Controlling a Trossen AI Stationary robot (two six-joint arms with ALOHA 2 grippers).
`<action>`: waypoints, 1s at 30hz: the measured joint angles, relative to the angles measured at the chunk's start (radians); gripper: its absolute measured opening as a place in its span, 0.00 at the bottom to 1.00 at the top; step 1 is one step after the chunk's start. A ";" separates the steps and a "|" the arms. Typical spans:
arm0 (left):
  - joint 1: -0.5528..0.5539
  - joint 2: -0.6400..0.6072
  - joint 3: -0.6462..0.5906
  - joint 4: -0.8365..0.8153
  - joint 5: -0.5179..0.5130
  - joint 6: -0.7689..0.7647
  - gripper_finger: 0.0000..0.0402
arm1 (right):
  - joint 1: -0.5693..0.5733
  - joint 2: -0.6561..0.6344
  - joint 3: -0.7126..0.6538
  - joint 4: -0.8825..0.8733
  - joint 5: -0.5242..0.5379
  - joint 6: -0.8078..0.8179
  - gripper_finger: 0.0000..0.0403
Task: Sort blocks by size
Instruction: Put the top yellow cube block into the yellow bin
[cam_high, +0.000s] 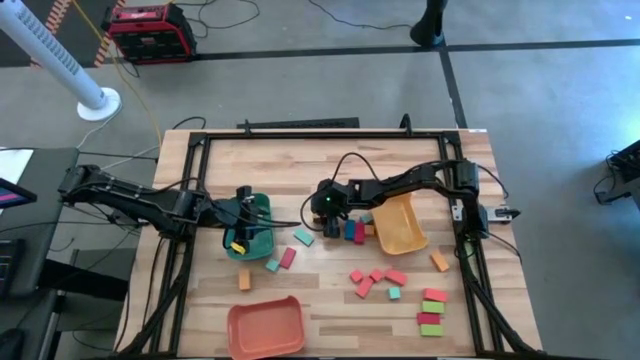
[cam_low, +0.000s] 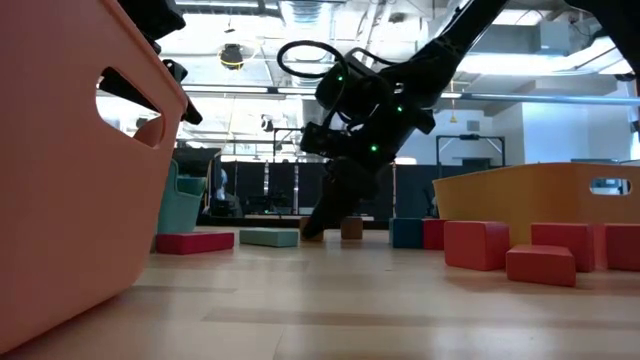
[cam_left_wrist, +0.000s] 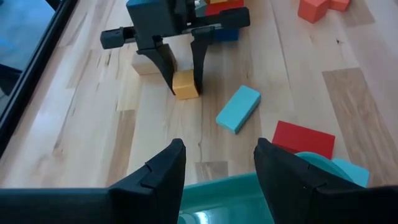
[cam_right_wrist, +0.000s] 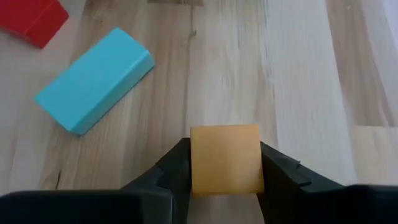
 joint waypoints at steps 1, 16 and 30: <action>0.000 0.000 0.000 0.000 0.000 0.001 0.45 | 0.002 0.000 0.000 -0.002 0.000 0.004 0.40; 0.000 0.000 0.000 -0.021 0.000 0.003 0.45 | 0.055 -0.183 0.100 -0.282 0.008 0.013 0.42; 0.000 0.000 0.000 -0.074 0.055 -0.031 0.45 | 0.102 -0.418 0.101 -0.759 0.153 0.179 0.44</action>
